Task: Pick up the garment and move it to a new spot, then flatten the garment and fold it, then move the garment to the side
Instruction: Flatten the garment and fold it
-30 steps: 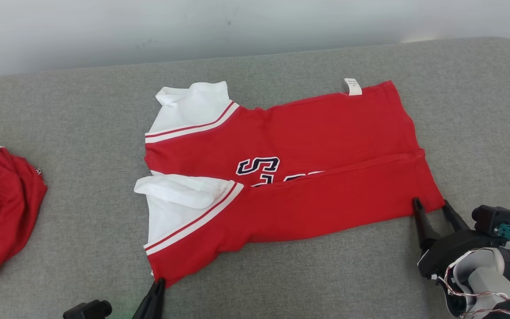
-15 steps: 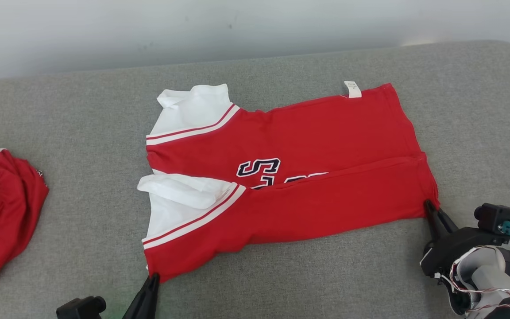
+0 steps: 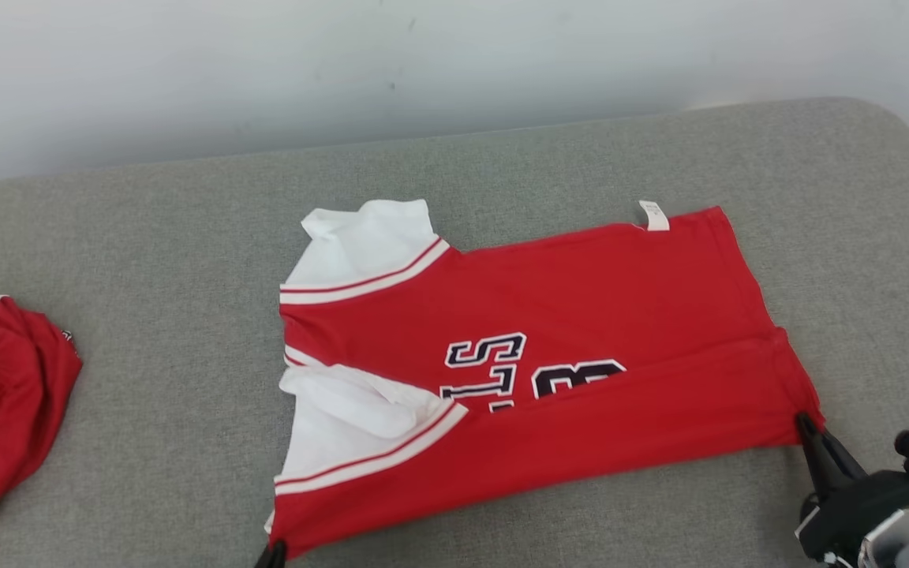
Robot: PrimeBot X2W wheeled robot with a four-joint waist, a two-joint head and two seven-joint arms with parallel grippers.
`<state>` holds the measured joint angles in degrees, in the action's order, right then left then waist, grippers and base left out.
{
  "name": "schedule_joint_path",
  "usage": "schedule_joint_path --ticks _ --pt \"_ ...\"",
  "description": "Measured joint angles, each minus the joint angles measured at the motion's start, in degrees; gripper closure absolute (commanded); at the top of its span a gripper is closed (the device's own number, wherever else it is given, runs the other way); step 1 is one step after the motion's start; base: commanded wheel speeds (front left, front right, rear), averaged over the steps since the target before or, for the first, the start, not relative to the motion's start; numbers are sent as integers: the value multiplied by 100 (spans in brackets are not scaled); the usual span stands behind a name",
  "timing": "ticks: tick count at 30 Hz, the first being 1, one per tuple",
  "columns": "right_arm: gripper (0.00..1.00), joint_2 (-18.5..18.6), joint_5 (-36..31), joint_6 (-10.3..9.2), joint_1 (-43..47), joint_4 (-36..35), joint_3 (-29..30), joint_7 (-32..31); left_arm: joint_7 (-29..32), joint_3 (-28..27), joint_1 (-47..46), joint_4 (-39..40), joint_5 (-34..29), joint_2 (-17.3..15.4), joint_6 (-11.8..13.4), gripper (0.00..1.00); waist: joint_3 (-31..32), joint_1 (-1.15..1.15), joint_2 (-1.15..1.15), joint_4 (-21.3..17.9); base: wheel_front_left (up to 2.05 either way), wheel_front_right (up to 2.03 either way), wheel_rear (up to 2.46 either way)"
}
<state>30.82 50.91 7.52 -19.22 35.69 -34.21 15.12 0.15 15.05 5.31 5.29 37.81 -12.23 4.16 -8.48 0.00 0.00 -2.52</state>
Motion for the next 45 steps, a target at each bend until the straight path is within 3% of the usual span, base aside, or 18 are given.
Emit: schedule_joint_path --ticks 10,18,19,20,21,22,23,24,25,33,40,45 --pt "100 457 246 1 680 -456 93 0 253 166 647 623 75 -10 236 100 15 0 0 37 0 0 0" --pt "100 460 136 1 725 -321 75 0 189 258 650 448 37 14 246 100 -20 0 0 80 0 0 0" --pt "64 449 119 1 720 -308 79 1 172 260 643 423 29 21 245 100 -24 0 0 83 0 0 0" --pt "48 444 91 1 716 -294 94 0 144 258 636 398 -1 31 246 100 -28 0 0 86 0 0 0" --pt "0 438 82 1 713 -286 136 0 121 254 626 374 -22 41 249 79 -28 0 0 89 0 0 0" --pt "0 438 82 1 713 -286 136 0 121 254 626 374 -22 41 249 65 -28 0 0 89 0 0 0" --pt "0 437 66 0 710 -286 196 1 93 249 620 344 -32 42 258 42 -24 0 1 90 0 0 0" --pt "0 442 35 0 710 -291 253 1 76 236 617 315 -34 51 282 10 -14 0 0 90 0 0 0" --pt "0 443 -13 0 711 -308 315 1 48 210 619 283 -33 69 308 0 4 0 0 90 0 0 0" --pt "0 366 -743 0 797 -767 883 1 -176 -29 624 353 88 146 439 0 244 0 0 50 0 0 0" --pt "0 -94 -1636 0 839 -1461 1323 1 -432 -191 315 403 1 156 500 0 489 0 0 -41 0 0 0" --pt "0 -285 -2073 0 932 -1648 1329 1 -348 -236 -405 191 -64 64 438 0 571 -1 0 -98 0 0 0"
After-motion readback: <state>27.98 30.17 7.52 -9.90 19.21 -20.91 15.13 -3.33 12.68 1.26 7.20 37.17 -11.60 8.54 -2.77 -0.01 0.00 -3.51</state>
